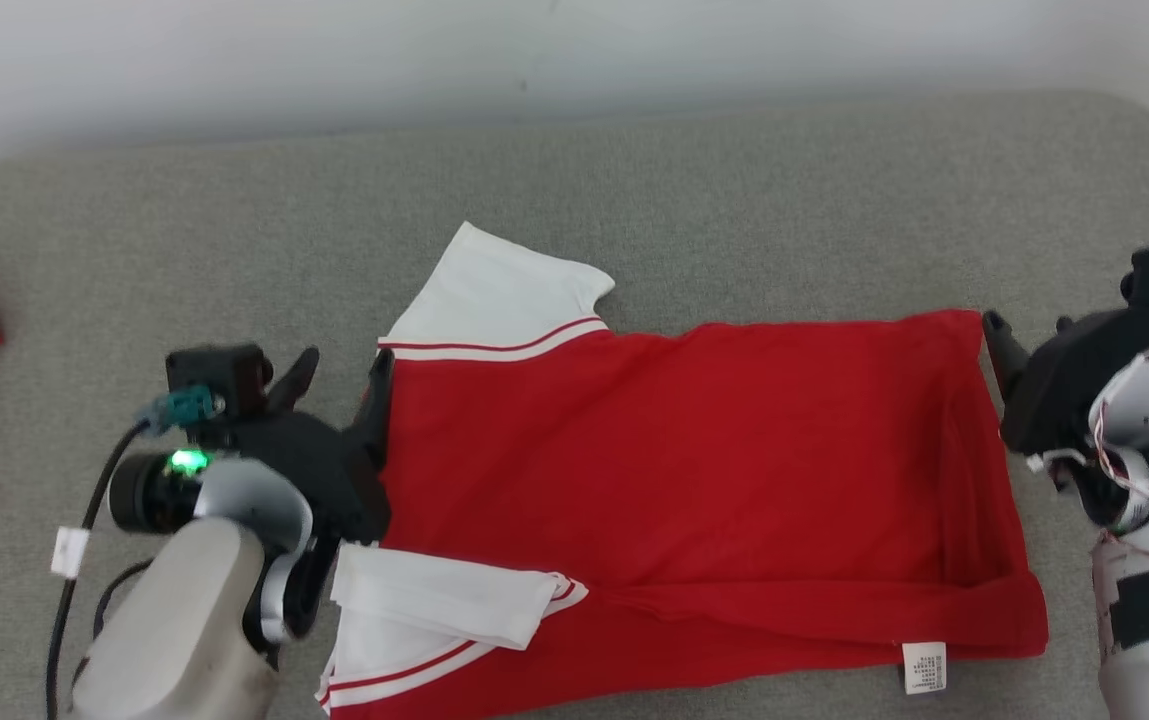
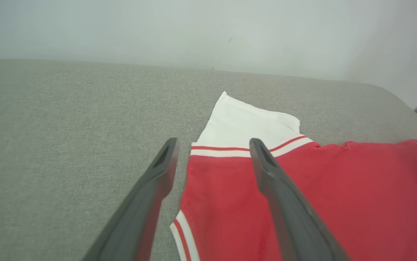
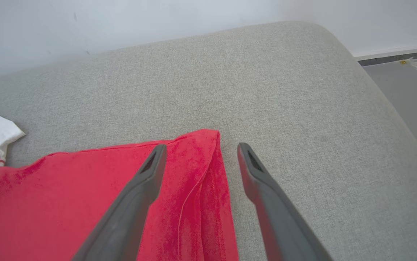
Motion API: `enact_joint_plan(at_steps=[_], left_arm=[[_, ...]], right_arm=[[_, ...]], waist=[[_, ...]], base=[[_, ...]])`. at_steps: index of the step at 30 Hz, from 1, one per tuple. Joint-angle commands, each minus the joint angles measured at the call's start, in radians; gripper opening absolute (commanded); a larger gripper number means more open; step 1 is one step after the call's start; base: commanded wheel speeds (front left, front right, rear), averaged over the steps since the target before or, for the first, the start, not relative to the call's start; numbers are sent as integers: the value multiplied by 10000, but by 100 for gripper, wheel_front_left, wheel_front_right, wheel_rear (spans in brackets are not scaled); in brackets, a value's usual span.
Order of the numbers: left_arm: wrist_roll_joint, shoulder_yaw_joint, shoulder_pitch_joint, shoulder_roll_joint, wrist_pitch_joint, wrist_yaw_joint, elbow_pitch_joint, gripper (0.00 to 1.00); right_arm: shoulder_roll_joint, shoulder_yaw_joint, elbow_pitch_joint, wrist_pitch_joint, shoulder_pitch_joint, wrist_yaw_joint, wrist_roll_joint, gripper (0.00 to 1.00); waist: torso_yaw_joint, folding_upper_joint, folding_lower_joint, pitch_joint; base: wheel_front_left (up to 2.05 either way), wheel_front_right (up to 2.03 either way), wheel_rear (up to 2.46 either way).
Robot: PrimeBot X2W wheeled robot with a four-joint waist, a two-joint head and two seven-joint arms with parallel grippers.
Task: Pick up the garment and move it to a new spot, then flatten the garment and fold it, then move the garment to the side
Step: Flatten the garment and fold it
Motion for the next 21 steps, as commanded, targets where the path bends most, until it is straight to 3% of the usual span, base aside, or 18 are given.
enact_joint_plan(at_steps=[1, 11, 21], left_arm=[[52, -54, -642, -93, 169, -98, 274, 100], [431, -291, -3440, 81, 769, -734, 2061, 100], [637, -487, -5094, 172, 1469, -938, 3227, 100]], right_arm=[[-141, 229, 244, -15, -618, -23, -12, 100], [50, 2037, 1880, -322, -3155, -23, 206, 100], [-213, 3585, 2493, -821, -4336, -23, 1077, 100]], waist=[[-240, -1, -2, 799], [-1123, -1, -2, 2189], [-1677, -1, -2, 3212]], base=[[0, 0, 0], [0, 0, 0], [0, 0, 0]])
